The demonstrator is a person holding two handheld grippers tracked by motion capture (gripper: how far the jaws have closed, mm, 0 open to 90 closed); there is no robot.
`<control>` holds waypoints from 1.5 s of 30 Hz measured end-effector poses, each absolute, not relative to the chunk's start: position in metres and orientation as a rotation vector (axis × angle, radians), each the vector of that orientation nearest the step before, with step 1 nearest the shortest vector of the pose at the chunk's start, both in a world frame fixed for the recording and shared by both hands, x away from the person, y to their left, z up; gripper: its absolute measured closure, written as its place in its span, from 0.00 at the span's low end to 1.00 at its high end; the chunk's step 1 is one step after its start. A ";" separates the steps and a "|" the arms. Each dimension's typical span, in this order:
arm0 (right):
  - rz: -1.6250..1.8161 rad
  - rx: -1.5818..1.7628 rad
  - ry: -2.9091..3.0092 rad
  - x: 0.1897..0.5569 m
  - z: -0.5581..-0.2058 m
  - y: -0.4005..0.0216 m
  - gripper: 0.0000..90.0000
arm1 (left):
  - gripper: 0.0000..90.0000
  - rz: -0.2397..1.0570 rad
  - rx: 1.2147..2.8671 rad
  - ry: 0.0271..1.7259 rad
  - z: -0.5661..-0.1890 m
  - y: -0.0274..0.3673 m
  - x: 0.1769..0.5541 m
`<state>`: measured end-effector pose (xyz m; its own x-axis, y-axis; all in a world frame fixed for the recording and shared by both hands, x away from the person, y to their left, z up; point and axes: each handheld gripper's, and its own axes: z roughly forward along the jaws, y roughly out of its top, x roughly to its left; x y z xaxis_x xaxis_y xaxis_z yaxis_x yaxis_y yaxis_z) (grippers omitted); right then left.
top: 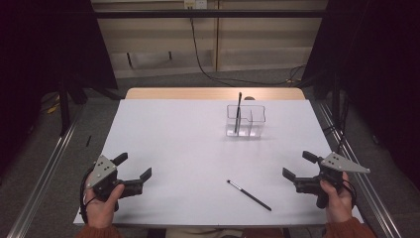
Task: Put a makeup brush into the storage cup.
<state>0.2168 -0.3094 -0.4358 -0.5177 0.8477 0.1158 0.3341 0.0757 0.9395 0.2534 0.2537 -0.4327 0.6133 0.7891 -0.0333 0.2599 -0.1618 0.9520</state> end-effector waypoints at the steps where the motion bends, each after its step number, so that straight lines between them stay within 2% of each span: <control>1: 1.449 1.167 1.888 0.217 -0.435 -0.309 0.01 | 0.03 0.586 1.719 0.866 -0.433 0.254 0.254; 17: 1.462 1.147 1.918 0.230 -0.432 -0.301 0.01 | 0.03 0.580 1.716 0.864 -0.432 0.254 0.257; 45: 1.523 0.965 2.081 0.271 -0.413 -0.246 0.01 | 0.03 0.568 1.731 0.850 -0.433 0.252 0.259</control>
